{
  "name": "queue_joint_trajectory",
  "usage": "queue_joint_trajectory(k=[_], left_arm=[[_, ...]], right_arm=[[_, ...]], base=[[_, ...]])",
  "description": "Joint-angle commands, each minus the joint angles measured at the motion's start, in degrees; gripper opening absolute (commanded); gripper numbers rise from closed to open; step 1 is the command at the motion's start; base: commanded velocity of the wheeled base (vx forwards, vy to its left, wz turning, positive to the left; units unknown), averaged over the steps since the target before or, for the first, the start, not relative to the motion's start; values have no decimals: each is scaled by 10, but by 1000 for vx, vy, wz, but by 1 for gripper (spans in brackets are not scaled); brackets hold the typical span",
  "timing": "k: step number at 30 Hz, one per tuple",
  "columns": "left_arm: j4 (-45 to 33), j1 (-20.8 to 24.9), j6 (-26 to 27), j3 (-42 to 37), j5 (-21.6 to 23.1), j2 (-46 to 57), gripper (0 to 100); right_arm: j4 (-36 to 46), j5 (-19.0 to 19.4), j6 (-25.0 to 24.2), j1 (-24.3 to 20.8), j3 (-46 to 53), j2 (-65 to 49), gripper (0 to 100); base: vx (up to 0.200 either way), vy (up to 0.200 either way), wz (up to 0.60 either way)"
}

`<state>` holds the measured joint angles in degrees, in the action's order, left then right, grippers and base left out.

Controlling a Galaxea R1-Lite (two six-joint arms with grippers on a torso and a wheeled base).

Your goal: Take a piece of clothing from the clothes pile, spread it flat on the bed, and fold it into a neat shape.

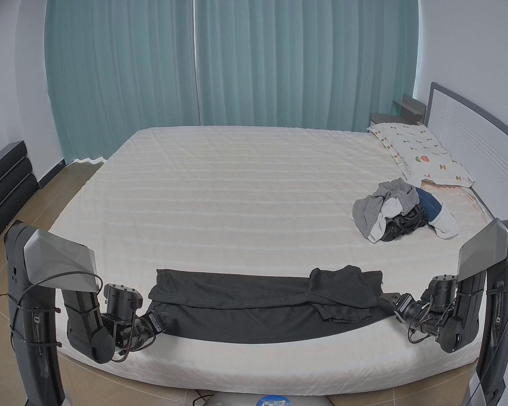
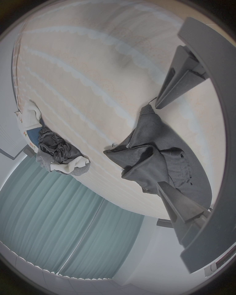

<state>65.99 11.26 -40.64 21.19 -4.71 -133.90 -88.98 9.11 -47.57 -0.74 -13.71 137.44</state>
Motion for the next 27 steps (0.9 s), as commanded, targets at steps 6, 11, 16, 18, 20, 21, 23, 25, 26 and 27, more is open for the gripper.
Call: queue_joint_trajectory(k=[6,11,16,18,20,21,23,25,26,27], left_arm=[[2,-2,4,22,-2,-20,100],[4,-8,7,17,-9,-16,0],[5,-13,4,14,-9,-16,0],[5,-19,4,16,-9,-15,0],[4,-20,3,15,-9,-15,0],[5,-21,3,15,-9,-15,0],[5,-21,3,15,-9,-15,0],[5,-23,3,16,-8,-15,0],[5,-26,2,18,-7,-15,0],[5,-26,2,18,-7,-15,0]], right_arm=[[-6,-1,0,-2,4,0,100],[-5,-3,29,-2,20,0,100],[-5,-4,33,-16,18,7,100],[-5,-13,34,-23,11,20,100],[-5,-23,35,-29,1,34,100],[-4,-26,36,-29,-8,40,100],[-4,-28,38,-29,-16,45,100],[-4,-29,40,-29,-32,53,100],[-1,-30,40,-28,-47,56,100],[-1,-30,41,-27,-52,58,100]], base=[[0,0,0],[0,0,0],[0,0,0],[0,0,0],[0,0,0],[0,0,0],[0,0,0],[0,0,0],[0,0,0],[0,0,0]])
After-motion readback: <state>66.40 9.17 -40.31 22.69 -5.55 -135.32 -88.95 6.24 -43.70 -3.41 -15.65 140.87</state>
